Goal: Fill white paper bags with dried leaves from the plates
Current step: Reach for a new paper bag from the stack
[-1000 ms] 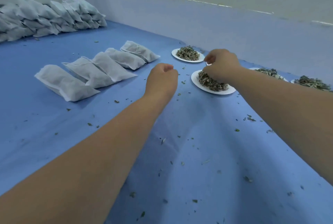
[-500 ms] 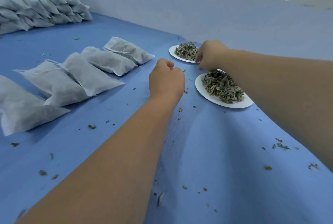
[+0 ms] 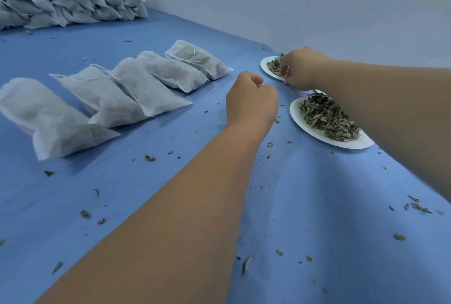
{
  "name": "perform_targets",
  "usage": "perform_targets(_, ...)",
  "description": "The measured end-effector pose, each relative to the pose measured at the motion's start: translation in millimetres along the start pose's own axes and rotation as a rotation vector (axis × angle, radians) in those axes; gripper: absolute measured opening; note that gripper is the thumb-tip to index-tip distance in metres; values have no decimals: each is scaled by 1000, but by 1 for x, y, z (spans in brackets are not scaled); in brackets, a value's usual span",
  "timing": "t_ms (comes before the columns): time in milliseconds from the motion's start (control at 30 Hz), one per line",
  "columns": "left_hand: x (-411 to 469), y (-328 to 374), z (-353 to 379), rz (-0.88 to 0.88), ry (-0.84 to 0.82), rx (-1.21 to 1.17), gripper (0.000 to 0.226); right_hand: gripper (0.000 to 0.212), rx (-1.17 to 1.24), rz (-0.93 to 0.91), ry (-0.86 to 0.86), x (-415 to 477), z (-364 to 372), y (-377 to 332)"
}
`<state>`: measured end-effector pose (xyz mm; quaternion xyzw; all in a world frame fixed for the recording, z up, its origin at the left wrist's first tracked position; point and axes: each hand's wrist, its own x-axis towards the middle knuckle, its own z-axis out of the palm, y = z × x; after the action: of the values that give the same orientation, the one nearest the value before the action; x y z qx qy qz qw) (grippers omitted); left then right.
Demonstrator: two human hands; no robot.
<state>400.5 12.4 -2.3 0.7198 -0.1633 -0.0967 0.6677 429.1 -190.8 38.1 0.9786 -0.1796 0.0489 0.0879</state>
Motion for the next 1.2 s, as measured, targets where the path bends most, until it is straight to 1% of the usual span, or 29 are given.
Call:
perform_targets(100, 2, 0, 2, -8, 15, 9, 26, 29, -36, -13, 5, 0, 0, -5)
perform_targets(200, 5, 0, 1, -33, 67, -45, 26, 28, -57, -41, 1, -3, -3, -14)
perform_targets(300, 6, -1, 0, -53, 97, -87, 30, 28, -25, -70, 18, -13, -8, -26)
perform_targets(400, 0, 8, -4, -45, 157, -146, 35, 34, 38, -124, 88, -35, -13, -46)
perform_targets(433, -2, 13, -7, -44, 211, -209, 36, 33, 61, -140, 98, -45, -14, -54)
perform_targets(500, -10, 24, -13, -59, 318, -370, 34, 23, 70, -155, 70, -67, -16, -71)
perform_targets(567, -22, 35, -22, -52, 344, -439, 31, 14, 22, -185, 58, -89, -18, -89)
perform_targets(600, -29, 38, -28, -51, 342, -422, 31, 14, 11, -208, 73, -101, -19, -96)
perform_targets(667, -47, 38, -44, -45, 375, -386, 32, 25, 52, -234, 104, -129, -27, -107)
perform_targets(733, -73, 32, -66, -40, 418, -350, 25, 24, 68, -253, 114, -162, -34, -114)
perform_targets(800, -97, 23, -86, -85, 416, -262, 16, 24, 65, -286, 119, -197, -40, -121)
perform_targets(900, -132, 10, -104, -143, 373, -138, 26, 22, 60, -354, 143, -259, -44, -134)
perform_targets(967, -156, 10, -109, -125, 323, -69, 15, 18, 63, -371, 181, -301, -44, -136)
perform_targets(1000, -167, 10, -110, -114, 302, -26, 14, 16, 66, -367, 188, -321, -44, -135)
perform_targets(1100, -198, 16, -110, -102, 192, 90, 21, 12, 69, -334, 189, -376, -46, -125)
perform_targets(1200, -225, 23, -103, -119, 133, 168, 22, 12, 38, -289, 210, -421, -48, -109)
